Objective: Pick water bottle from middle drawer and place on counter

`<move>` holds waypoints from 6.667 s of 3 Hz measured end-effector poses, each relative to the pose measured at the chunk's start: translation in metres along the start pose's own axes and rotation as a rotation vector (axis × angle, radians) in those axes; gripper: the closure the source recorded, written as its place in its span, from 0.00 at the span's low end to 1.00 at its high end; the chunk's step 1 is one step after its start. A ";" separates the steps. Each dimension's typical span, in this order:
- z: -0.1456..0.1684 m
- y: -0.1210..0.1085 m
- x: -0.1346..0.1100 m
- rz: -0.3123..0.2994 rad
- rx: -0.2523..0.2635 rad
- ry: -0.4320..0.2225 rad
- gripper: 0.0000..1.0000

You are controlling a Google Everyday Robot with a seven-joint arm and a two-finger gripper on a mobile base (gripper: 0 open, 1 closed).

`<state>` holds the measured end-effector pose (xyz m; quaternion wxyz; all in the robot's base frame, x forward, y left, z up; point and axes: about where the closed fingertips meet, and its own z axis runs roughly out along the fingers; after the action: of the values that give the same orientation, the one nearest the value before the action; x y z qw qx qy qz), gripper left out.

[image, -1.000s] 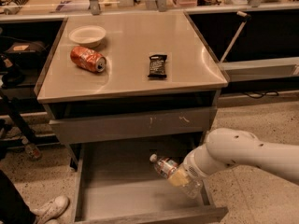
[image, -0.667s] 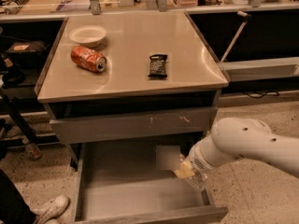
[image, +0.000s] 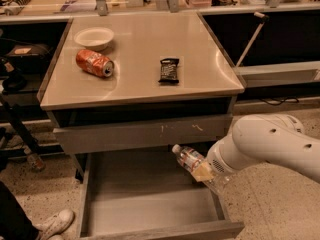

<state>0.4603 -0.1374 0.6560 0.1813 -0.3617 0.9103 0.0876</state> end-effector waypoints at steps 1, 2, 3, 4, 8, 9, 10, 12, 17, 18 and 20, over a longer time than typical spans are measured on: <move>-0.024 -0.008 -0.015 -0.003 0.033 -0.029 1.00; -0.059 -0.031 -0.036 0.013 0.068 -0.080 1.00; -0.093 -0.057 -0.059 0.028 0.103 -0.124 1.00; -0.116 -0.077 -0.067 0.046 0.133 -0.146 1.00; -0.169 -0.095 -0.057 0.041 0.216 -0.169 1.00; -0.181 -0.104 -0.080 0.043 0.223 -0.203 1.00; -0.207 -0.129 -0.144 0.025 0.245 -0.249 1.00; -0.212 -0.143 -0.170 0.028 0.250 -0.287 1.00; -0.169 -0.221 -0.329 -0.067 0.250 -0.329 1.00; -0.155 -0.229 -0.353 -0.088 0.249 -0.332 1.00; -0.135 -0.232 -0.388 -0.134 0.250 -0.353 1.00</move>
Offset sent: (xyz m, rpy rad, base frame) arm 0.0630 -0.0354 0.1256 0.0409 -0.1787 -0.0848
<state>0.8454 -0.1013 0.9259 0.3865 -0.3750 0.8422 0.0238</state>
